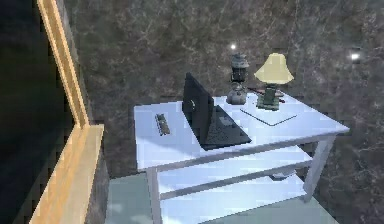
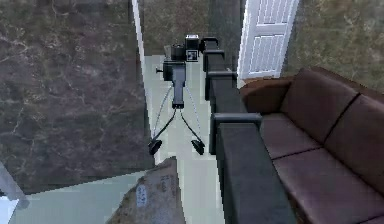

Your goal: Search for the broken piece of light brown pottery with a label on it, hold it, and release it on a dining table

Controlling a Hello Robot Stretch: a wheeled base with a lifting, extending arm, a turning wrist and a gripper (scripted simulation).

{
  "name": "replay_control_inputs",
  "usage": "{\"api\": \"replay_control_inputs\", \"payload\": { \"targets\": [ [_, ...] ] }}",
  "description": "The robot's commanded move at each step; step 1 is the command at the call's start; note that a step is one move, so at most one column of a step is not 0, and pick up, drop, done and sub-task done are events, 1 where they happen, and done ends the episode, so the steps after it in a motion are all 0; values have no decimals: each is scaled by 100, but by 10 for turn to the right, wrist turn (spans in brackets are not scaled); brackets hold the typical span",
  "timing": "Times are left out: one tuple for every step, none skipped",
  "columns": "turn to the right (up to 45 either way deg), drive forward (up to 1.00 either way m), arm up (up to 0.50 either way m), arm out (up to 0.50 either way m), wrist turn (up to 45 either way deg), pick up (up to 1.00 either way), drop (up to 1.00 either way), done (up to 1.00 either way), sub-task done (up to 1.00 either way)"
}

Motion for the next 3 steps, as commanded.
{"api": "replay_control_inputs", "payload": {
  "targets": [
    [0, 50, 0, 0, 0, 0, 0, 0, 0],
    [-450, 0, 0, 0, 0, 0, 0, 0, 0],
    [-450, 0, 0, 0, 0, 0, 0, 0, 0]
  ]
}}
